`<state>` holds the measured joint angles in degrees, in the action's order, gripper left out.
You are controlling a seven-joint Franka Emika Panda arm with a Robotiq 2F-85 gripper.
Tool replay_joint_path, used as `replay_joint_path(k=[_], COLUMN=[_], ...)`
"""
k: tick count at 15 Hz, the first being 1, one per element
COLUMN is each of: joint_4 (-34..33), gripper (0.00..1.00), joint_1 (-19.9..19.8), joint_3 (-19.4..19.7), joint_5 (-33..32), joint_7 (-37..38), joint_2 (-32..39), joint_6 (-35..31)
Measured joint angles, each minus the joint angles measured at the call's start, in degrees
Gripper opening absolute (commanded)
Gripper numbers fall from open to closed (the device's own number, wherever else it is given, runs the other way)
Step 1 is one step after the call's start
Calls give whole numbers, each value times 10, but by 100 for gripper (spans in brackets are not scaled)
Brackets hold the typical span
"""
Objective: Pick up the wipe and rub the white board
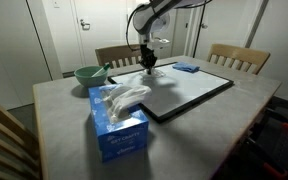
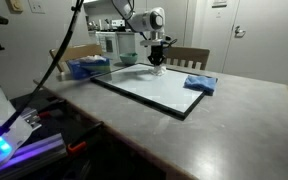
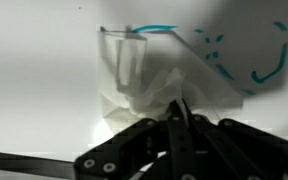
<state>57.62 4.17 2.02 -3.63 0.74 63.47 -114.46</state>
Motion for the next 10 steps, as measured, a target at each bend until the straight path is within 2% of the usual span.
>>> replay_joint_path(k=[2,7,10], joint_4=[0,1,1], gripper=[0,0,0], joint_1=[-5,-17,-16], joint_3=[-7,-58,-63], joint_5=[7,32,32], joint_7=[-7,-80,-105], joint_2=[0,-2,-2], joint_6=[3,30,45])
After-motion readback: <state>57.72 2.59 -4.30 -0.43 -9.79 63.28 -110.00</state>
